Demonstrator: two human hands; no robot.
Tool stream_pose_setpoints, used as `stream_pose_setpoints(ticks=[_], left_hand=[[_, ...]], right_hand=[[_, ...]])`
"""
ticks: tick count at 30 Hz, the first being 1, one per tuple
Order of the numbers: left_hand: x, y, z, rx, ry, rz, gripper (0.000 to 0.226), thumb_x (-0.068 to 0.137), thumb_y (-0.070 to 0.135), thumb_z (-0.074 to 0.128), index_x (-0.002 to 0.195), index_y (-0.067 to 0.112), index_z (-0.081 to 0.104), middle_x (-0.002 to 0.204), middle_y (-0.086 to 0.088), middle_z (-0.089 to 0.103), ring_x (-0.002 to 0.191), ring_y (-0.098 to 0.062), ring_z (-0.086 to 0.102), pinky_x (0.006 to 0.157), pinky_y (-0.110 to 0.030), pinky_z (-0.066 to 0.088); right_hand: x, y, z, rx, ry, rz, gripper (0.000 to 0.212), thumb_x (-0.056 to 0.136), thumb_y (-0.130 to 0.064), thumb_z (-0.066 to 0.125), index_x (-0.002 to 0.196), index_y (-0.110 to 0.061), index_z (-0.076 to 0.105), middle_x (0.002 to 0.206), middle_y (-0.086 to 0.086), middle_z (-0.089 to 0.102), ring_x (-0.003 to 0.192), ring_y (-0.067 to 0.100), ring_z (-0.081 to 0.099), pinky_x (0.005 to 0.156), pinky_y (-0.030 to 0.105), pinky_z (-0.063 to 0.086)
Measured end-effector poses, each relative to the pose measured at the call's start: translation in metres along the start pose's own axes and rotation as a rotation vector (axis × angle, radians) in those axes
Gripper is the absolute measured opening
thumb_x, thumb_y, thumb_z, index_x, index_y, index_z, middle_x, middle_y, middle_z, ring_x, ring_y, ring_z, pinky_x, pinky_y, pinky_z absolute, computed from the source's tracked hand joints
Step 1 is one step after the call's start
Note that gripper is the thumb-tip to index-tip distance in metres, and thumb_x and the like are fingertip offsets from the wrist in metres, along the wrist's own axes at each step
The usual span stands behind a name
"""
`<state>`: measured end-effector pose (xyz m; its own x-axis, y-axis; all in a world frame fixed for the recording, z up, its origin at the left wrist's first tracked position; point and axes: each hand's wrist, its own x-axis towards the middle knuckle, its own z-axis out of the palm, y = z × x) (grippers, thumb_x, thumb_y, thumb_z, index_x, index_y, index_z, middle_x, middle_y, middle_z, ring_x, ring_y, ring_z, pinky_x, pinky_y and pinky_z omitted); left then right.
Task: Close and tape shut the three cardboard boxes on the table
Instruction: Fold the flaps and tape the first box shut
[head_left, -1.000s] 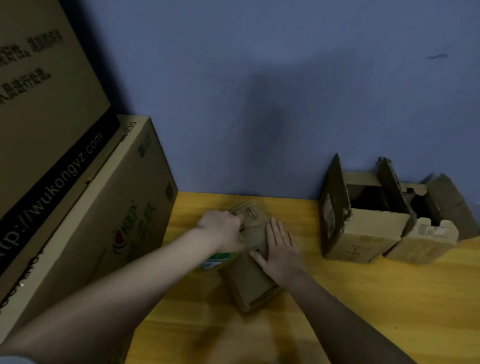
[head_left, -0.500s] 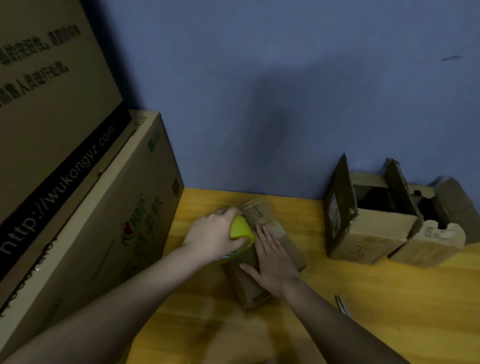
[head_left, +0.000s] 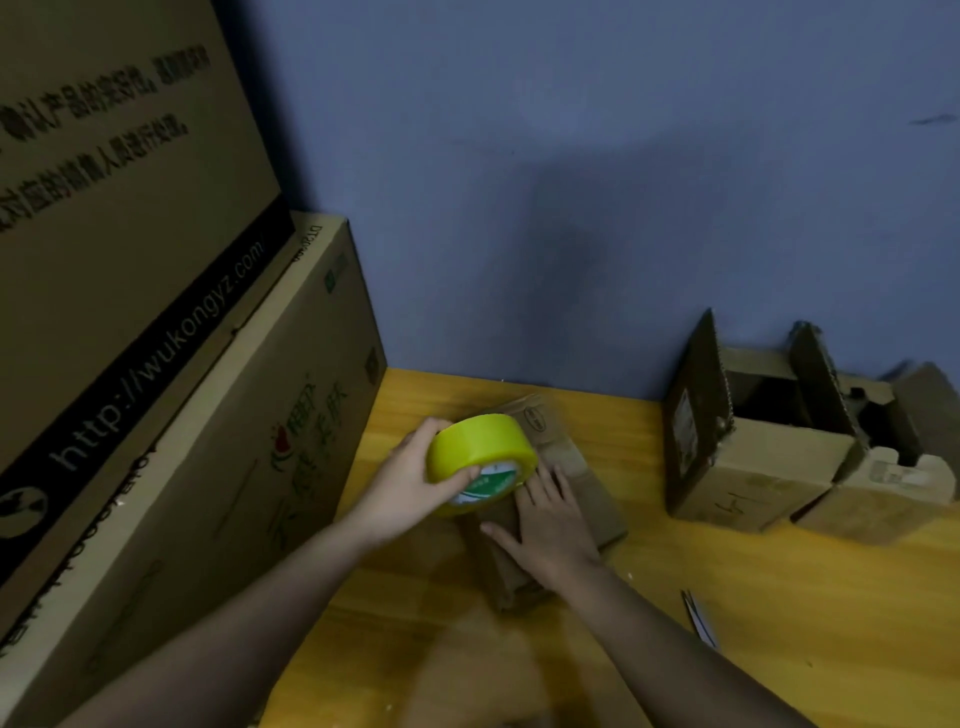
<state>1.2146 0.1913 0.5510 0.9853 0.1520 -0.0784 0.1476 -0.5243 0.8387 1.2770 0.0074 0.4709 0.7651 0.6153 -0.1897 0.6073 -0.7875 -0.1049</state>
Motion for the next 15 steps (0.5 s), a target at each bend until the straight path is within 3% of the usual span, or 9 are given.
stream_pose_setpoints(ticks=[4, 6, 9, 15], left_hand=[[-0.001, -0.002, 0.004, -0.088, -0.001, -0.016, 0.051, 0.074, 0.056, 0.062, 0.117, 0.034, 0.047, 0.112, 0.004, 0.058, 0.103, -0.012, 0.06, 0.087, -0.046, 0.053], [-0.002, -0.001, 0.006, -0.107, 0.063, -0.017, 0.044, 0.076, 0.051, 0.065, 0.112, 0.032, 0.049, 0.106, 0.006, 0.062, 0.097, -0.01, 0.063, 0.082, -0.046, 0.055], [-0.004, 0.005, 0.011, -0.084, 0.127, 0.02, 0.046, 0.071, 0.059, 0.065, 0.105, 0.032, 0.05, 0.097, 0.007, 0.065, 0.09, -0.011, 0.065, 0.075, -0.046, 0.056], [0.001, 0.028, 0.015, 0.456, 0.183, 0.163, 0.048, 0.081, 0.054, 0.063, 0.115, 0.024, 0.046, 0.102, 0.0, 0.062, 0.093, -0.023, 0.06, 0.065, -0.031, 0.043]], right_hand=[[0.002, 0.001, 0.004, 0.09, 0.0, 0.016, 0.126, 0.057, -0.085, -0.027, 0.154, -0.013, 0.008, 0.162, 0.005, -0.001, 0.148, 0.016, -0.012, 0.12, 0.035, -0.009], [0.003, 0.002, 0.004, 0.117, 0.004, 0.026, 0.129, 0.053, -0.087, -0.029, 0.154, -0.012, 0.0, 0.162, 0.004, -0.006, 0.147, 0.014, -0.015, 0.119, 0.032, -0.011], [0.003, 0.0, 0.002, 0.112, -0.013, 0.031, 0.132, 0.049, -0.087, -0.03, 0.154, -0.01, -0.004, 0.162, 0.005, -0.007, 0.148, 0.014, -0.013, 0.116, 0.028, -0.015], [-0.001, -0.002, -0.005, 0.101, -0.054, 0.014, 0.123, 0.058, -0.086, -0.016, 0.154, -0.01, -0.002, 0.162, 0.007, 0.0, 0.148, 0.018, -0.01, 0.117, 0.031, -0.015]])
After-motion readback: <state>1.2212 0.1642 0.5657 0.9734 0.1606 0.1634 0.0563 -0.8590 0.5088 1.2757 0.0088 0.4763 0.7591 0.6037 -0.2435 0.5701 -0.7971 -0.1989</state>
